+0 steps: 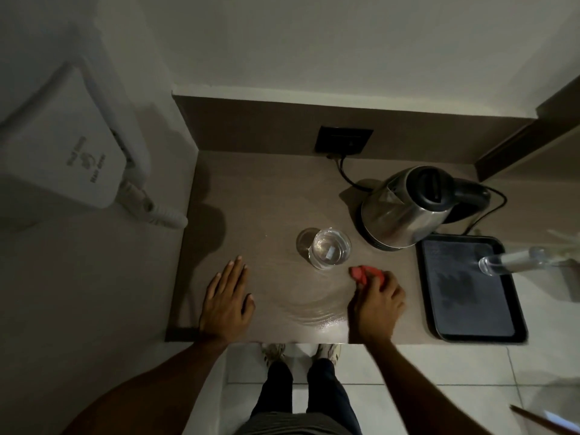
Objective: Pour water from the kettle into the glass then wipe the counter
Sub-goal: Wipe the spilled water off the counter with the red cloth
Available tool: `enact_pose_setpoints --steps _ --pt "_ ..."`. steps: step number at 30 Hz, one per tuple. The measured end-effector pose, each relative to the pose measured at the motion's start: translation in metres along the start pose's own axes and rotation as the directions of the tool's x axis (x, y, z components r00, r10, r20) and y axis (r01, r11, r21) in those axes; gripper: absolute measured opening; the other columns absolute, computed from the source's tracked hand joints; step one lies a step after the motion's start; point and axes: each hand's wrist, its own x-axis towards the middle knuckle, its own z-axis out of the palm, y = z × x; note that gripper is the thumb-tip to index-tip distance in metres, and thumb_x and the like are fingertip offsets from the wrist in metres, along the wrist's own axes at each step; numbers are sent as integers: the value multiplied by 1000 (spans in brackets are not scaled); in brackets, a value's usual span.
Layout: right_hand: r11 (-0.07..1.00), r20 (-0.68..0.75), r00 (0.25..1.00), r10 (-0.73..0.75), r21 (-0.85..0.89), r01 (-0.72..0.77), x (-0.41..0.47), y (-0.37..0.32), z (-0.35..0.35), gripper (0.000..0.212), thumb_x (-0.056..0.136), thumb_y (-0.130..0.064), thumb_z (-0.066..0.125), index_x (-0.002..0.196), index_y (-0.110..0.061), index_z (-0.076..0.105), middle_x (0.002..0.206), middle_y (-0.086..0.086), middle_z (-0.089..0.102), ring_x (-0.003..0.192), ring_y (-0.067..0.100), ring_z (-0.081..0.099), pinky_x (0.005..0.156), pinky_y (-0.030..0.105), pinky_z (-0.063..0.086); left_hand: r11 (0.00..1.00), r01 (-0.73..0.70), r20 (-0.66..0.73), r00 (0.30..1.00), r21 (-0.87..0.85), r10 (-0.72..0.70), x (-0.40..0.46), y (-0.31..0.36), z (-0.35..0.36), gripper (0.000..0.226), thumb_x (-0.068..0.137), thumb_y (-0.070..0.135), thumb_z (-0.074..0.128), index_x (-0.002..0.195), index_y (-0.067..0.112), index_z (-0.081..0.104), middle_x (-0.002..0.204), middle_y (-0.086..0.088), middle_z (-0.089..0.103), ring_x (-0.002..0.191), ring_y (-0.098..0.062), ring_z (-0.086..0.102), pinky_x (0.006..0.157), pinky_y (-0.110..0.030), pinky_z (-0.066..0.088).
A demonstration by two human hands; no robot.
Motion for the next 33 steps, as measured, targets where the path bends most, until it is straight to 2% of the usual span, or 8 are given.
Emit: enact_pose_setpoints --steps 4,7,10,15,21,26,29,33 --pt "986 150 975 -166 53 160 -79 -61 16 34 83 -33 50 112 -15 56 127 26 57 103 49 57 81 55 49 1000 3 15 1000 13 -4 1 0 1 66 90 38 38 150 9 40 161 -10 32 147 -26 32 116 -41 23" --pt "959 207 938 -279 112 260 -88 -116 27 43 77 -33 71 117 -21 63 131 17 58 110 42 57 83 52 50 1000 5 11 1000 -5 -5 2 0 5 67 89 36 40 150 9 38 160 -10 33 146 -24 31 115 -42 22" --pt "956 204 936 -286 124 265 -66 -150 31 49 79 -34 69 126 -25 58 138 11 52 119 35 51 89 48 44 1000 -9 18 1000 3 9 2 -7 9 68 89 38 40 152 12 34 163 -6 26 148 -23 28 117 -39 18" --pt "934 172 925 -338 183 308 -59 -113 25 36 89 -37 58 123 -25 58 137 10 51 114 33 49 86 44 45 1000 -7 8 1000 -21 7 2 -8 10 67 90 37 41 151 12 37 162 -7 30 148 -23 30 116 -39 21" --pt "995 14 999 -50 90 49 -2 -25 -5 36 91 -32 61 124 -18 58 133 18 49 111 41 47 88 49 44 1000 -19 -28 999 -4 19 1 -5 5 65 91 37 38 149 9 41 161 -8 32 146 -24 33 116 -39 21" --pt "995 15 1000 -7 100 6 -2 -29 -9 45 92 -31 58 133 -14 54 137 22 45 114 45 45 90 53 46 1000 -22 -45 999 -17 22 -1 -1 2 64 90 36 39 148 8 43 161 -9 33 146 -25 35 115 -40 23" --pt "988 52 993 -102 124 95 -52 -42 1 53 84 -32 52 134 -12 54 135 25 46 109 43 47 84 51 47 999 -18 -65 998 -33 16 0 -3 5 67 90 37 41 151 8 37 162 -8 31 146 -24 34 116 -40 25" --pt "948 227 923 -311 140 285 -100 -82 20 66 72 -24 81 133 -10 59 131 30 56 110 53 56 79 59 55 996 3 -70 997 -89 -9 -2 -3 6 72 90 37 41 154 6 28 162 -9 31 147 -22 33 117 -40 26"
